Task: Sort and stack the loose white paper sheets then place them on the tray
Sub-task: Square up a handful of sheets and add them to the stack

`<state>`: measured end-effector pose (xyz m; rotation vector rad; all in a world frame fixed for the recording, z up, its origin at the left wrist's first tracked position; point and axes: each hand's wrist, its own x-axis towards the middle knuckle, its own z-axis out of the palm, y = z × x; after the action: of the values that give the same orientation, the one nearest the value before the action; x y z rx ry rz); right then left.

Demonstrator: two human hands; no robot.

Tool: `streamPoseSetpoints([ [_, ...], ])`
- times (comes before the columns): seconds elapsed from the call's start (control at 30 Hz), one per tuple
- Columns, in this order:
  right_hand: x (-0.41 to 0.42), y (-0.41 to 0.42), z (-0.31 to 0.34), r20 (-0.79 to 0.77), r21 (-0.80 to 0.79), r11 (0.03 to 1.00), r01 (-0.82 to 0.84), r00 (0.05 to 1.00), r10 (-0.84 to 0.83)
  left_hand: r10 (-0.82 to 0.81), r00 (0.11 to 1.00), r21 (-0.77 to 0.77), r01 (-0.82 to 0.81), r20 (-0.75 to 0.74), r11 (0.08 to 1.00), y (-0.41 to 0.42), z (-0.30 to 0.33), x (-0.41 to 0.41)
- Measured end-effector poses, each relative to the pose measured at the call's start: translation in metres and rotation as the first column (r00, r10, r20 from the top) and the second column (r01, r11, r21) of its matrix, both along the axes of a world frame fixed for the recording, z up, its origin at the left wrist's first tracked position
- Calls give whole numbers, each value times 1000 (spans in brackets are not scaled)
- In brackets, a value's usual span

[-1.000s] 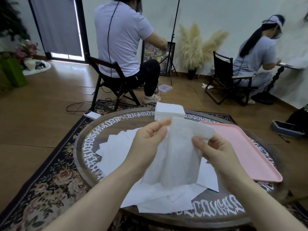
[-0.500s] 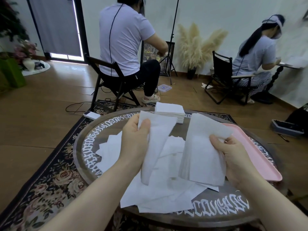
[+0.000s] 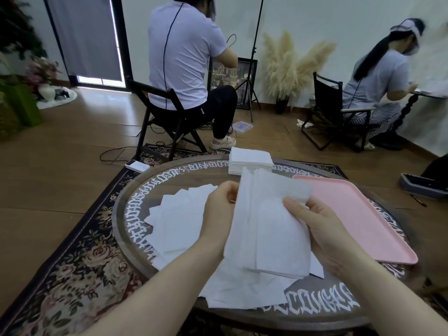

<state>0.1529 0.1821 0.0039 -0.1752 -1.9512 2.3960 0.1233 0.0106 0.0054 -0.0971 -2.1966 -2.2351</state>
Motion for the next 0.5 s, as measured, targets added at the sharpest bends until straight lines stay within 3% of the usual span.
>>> streamPoseSetpoints([
  [0.07,1,-1,-1,-4,44,999,16,1000,-16,-85,994,144,74,70,987,-1,4,3],
  [0.23,2,4,0,-21,82,995,64,998,-62,-236,940,193,191,245,962,-8,12,9],
  [0.4,4,5,4,-83,36,994,103,992,-99,-179,979,120,167,100,979,-13,8,7],
  [0.5,4,6,8,-122,-49,994,98,987,-103,-118,989,94,109,90,990,-14,4,6],
])
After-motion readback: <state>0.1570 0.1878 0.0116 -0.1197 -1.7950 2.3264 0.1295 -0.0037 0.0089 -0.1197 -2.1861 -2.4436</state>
